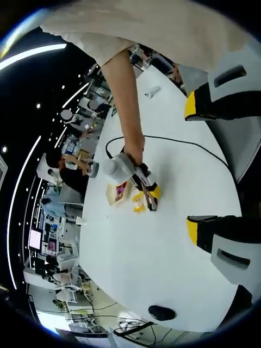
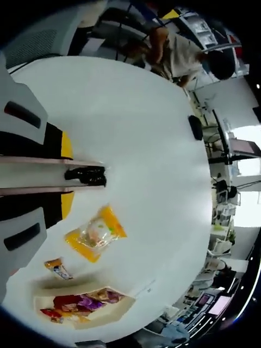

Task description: Place the target food into the container with the food tongs after gripping and lifting it, then release it inside without dropping or visibly crushing the food.

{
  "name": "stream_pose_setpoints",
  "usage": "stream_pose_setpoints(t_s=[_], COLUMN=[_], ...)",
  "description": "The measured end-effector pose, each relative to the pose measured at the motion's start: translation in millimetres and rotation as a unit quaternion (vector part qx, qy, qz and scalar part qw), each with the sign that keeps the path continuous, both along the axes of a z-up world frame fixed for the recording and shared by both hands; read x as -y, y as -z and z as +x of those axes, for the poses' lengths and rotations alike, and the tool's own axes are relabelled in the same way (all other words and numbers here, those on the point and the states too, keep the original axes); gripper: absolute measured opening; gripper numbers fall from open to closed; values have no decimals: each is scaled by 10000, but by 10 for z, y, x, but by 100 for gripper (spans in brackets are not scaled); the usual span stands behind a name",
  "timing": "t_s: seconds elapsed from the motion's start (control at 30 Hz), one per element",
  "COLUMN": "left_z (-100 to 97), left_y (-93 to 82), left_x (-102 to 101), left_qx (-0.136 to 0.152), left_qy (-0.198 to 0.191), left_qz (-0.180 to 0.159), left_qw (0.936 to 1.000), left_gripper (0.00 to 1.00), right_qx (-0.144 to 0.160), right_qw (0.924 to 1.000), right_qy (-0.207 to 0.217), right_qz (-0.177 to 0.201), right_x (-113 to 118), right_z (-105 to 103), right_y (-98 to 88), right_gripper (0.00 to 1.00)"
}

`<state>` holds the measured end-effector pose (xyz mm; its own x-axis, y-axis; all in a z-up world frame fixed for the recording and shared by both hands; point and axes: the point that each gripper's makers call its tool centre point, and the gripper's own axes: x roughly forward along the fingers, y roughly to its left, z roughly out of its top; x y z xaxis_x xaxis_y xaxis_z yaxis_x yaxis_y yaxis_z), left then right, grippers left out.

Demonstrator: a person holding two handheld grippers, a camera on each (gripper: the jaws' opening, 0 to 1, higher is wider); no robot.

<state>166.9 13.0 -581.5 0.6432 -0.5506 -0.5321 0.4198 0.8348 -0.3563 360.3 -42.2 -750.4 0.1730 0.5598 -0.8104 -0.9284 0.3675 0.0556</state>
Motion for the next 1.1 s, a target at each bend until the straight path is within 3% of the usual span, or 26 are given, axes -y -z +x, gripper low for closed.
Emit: stream_pose_setpoints(t_s=[0.6, 1.1], left_z=[-10, 10], left_y=[-85, -152], left_x=[60, 179], left_qx=[105, 208], left_qy=[107, 184], left_qz=[115, 126], left_qw=[9998, 9995], left_gripper=[70, 70], right_qx=[2, 175], right_qw=[9980, 9932], right_qy=[317, 677], right_qz=[546, 931], right_x=[-6, 123], right_z=[9, 282], right_y=[-332, -689], right_gripper=[19, 19])
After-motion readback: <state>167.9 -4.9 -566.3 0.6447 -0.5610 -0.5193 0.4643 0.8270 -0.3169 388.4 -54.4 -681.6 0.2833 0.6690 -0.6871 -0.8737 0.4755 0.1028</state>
